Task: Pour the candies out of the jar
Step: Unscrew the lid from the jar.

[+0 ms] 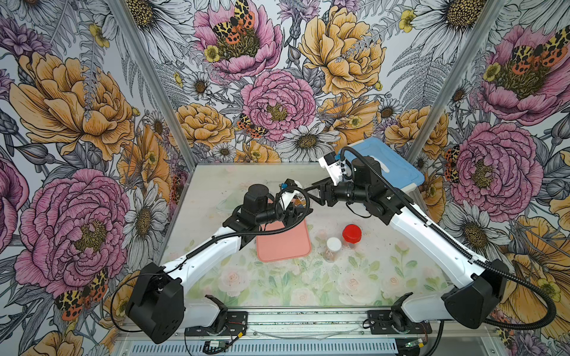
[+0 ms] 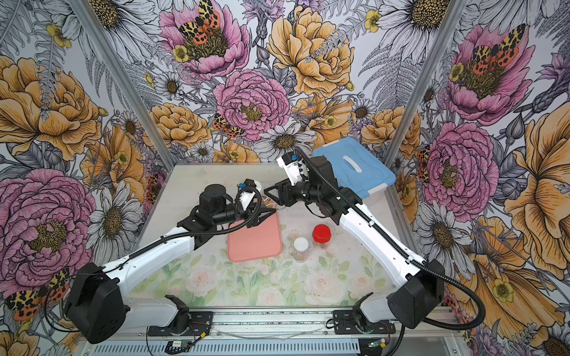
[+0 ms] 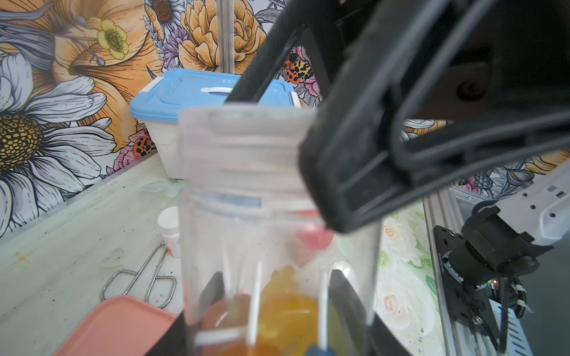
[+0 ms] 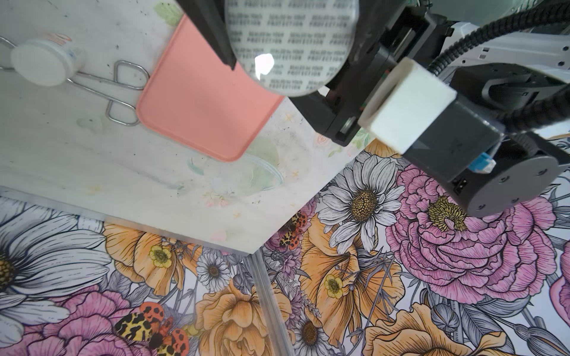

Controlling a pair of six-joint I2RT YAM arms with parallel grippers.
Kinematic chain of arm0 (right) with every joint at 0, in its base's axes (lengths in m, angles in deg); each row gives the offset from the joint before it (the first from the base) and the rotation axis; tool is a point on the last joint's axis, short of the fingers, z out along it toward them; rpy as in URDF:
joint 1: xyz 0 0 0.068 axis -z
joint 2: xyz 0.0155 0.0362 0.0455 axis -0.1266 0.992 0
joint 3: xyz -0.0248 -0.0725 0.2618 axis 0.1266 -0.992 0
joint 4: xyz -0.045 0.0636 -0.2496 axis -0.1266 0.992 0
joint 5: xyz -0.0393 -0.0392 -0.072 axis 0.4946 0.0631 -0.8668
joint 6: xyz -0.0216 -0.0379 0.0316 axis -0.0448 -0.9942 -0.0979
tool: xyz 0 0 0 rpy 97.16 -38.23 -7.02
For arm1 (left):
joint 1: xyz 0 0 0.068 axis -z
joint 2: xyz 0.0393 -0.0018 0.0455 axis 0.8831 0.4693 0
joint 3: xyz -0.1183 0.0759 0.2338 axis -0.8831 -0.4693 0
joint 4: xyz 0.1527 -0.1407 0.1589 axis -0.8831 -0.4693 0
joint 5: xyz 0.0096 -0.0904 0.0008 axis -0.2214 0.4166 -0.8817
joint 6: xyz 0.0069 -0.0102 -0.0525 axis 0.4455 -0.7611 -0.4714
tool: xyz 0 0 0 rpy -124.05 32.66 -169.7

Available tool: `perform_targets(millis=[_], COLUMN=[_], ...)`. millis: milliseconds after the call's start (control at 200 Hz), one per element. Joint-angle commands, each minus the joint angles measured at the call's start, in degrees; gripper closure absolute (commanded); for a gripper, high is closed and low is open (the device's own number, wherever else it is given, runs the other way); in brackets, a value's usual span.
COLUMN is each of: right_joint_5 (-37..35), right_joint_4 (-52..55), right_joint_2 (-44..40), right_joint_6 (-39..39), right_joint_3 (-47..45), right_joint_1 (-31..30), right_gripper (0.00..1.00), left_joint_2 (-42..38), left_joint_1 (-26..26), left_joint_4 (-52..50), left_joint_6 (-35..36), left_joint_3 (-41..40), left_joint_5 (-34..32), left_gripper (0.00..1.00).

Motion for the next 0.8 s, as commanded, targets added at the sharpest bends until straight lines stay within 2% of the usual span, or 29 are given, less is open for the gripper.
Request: perform_targets(millis=[0, 300, 500, 675, 790], right_joint_5=[-11.9, -13.0, 4.7, 14.3, 18.2], right_joint_4=[0.3, 0.2, -3.2, -6.3, -8.0], right_joint_2=[0.1, -0.6, 0.9, 0.6, 0.6], right_joint_6=[-3.3, -7.0, 4.2, 9.3, 12.1], right_joint_3=[1.5, 1.7, 2.4, 3.3, 3.7], right_joint_1=[-2.3, -1.9, 3.4, 4.2, 4.7], right_gripper=[0.55, 0.55, 0.58, 0.58, 0.58], left_joint_2=[0.7, -0.6, -2.2, -1.5, -0.9], left_joint_1=[0.8, -0.3, -1.7, -1.9, -1.9], left_joint_4=[2.8, 5.0, 8.0, 8.4, 9.2], left_joint_6=[-2.4, -3.6, -4.3, -4.2, -4.4], left_joint_3=[0.5, -1.0, -3.1, -2.7, -2.8], left_joint_5=[-4.4, -2.2, -1.2, -0.1, 0.1], left_gripper=[1.00, 1.00, 1.00, 1.00, 1.00])
